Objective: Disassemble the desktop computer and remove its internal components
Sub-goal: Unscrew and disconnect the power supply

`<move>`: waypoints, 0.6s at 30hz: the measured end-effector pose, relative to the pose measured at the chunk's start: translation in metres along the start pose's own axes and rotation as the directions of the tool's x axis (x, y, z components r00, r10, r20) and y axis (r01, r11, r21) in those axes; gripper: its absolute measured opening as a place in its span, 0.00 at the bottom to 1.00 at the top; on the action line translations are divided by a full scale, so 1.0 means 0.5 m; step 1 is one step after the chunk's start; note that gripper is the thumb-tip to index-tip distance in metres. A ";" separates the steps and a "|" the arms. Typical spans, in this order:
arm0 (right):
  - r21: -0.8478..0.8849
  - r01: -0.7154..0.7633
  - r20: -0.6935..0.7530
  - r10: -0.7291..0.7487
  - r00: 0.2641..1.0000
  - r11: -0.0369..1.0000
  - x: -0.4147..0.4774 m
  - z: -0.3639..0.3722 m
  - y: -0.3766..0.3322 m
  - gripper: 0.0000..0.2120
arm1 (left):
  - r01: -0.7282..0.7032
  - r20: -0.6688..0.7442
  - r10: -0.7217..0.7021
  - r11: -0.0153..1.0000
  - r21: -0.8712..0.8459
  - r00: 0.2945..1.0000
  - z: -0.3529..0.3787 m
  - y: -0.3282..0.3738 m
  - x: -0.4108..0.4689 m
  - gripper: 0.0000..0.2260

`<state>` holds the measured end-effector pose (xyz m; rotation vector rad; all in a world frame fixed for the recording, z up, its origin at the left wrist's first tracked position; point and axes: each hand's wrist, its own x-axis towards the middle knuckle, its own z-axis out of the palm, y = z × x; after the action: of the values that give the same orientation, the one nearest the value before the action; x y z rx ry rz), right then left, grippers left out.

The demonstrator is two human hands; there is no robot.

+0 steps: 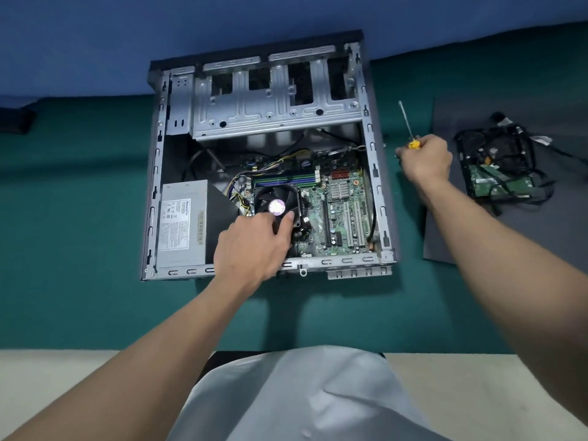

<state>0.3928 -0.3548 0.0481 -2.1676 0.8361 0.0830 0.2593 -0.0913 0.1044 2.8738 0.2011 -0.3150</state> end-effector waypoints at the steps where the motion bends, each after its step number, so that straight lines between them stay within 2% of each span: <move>1: 0.015 0.013 -0.003 -0.013 1.000 1.000 -0.016 -0.012 -0.003 0.12 | -0.007 -0.007 0.007 1.000 -0.002 1.000 -0.002 0.001 -0.001 0.25; 5: 0.124 0.058 0.000 -0.059 0.998 0.991 -0.121 -0.061 -0.030 0.12 | -0.027 -0.084 0.023 0.998 -0.050 0.996 -0.006 -0.002 -0.007 0.22; 7: 0.159 0.081 0.049 -0.089 0.995 0.984 -0.198 -0.077 -0.047 0.13 | -0.060 -0.157 0.044 0.993 -0.098 0.987 -0.008 -0.005 -0.016 0.18; 11: 0.096 0.159 0.183 -0.175 0.967 0.983 -0.358 -0.096 -0.066 0.10 | -0.293 -0.197 0.260 0.943 -0.156 0.945 -0.011 -0.024 -0.051 0.12; 15: 0.155 0.134 0.337 -0.180 0.924 0.979 -0.501 -0.069 -0.066 0.08 | -0.515 -0.228 0.479 0.846 -0.137 0.848 -0.021 -0.071 -0.098 0.11; 17: 0.221 0.116 0.387 -0.196 0.901 0.968 -0.565 -0.031 -0.060 0.06 | -0.538 -0.272 0.494 0.835 -0.116 0.825 -0.027 -0.110 -0.115 0.12; 18: 0.245 0.107 0.400 -0.201 0.894 0.963 -0.596 -0.010 -0.057 0.06 | -0.510 -0.305 0.457 0.851 -0.121 0.835 -0.029 -0.135 -0.121 0.15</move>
<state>0.1764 -0.1845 0.1651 -1.9008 0.3993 0.3518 0.1928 -0.0296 0.1167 2.6327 -0.4327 0.1824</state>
